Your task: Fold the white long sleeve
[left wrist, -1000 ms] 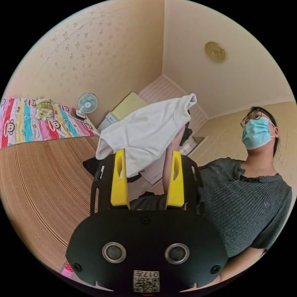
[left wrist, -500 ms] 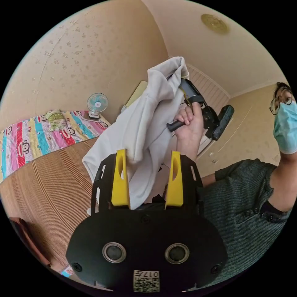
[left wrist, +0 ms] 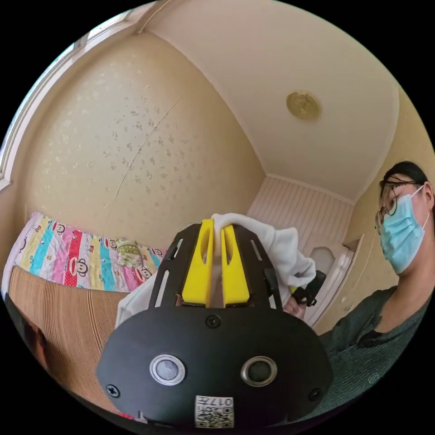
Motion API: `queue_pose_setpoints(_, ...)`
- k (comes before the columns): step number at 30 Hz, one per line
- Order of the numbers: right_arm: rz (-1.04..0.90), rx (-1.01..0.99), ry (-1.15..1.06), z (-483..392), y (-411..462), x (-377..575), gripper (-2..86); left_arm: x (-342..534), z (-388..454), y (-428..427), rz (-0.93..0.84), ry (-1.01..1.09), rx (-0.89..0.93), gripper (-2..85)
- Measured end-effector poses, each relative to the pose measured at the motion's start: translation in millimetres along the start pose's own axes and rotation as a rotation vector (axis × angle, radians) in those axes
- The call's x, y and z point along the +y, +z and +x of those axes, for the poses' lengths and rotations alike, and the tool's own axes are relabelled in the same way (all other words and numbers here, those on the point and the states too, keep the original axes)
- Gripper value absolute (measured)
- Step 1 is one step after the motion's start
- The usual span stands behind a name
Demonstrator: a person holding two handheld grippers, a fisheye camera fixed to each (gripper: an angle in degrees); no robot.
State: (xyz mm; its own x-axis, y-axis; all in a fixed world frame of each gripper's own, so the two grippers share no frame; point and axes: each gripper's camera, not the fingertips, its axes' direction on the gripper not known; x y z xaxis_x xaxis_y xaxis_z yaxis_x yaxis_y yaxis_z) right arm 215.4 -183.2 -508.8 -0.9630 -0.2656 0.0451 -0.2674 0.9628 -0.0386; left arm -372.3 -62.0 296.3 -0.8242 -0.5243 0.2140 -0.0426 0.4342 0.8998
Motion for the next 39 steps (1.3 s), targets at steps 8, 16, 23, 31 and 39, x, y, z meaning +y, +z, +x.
queue_pose_setpoints(8, -0.242, -0.225, -0.025, -47, 65, 68, 2.2, -21, 42, -41, 0.166, 0.019, 0.018, -0.3)
queue_pose_setpoints(16, -0.238, -0.223, 0.05, -50, 96, 90, 3.9, -52, 57, -112, 0.322, 0.018, -0.003, -0.4)
queue_pose_setpoints(23, -0.287, -0.341, 0.053, -79, 168, 88, 12.7, -64, 78, -159, 0.4, 0.034, -0.088, -0.4)
queue_pose_setpoints(31, -0.368, -0.425, 0.113, -83, 233, 101, 12.3, -81, 65, -180, 0.413, -0.074, -0.064, -0.4)
queue_pose_setpoints(39, -0.34, -0.051, 0.382, -1, 204, 105, 4.0, -112, 11, -203, 0.364, -0.229, -0.123, -0.3)
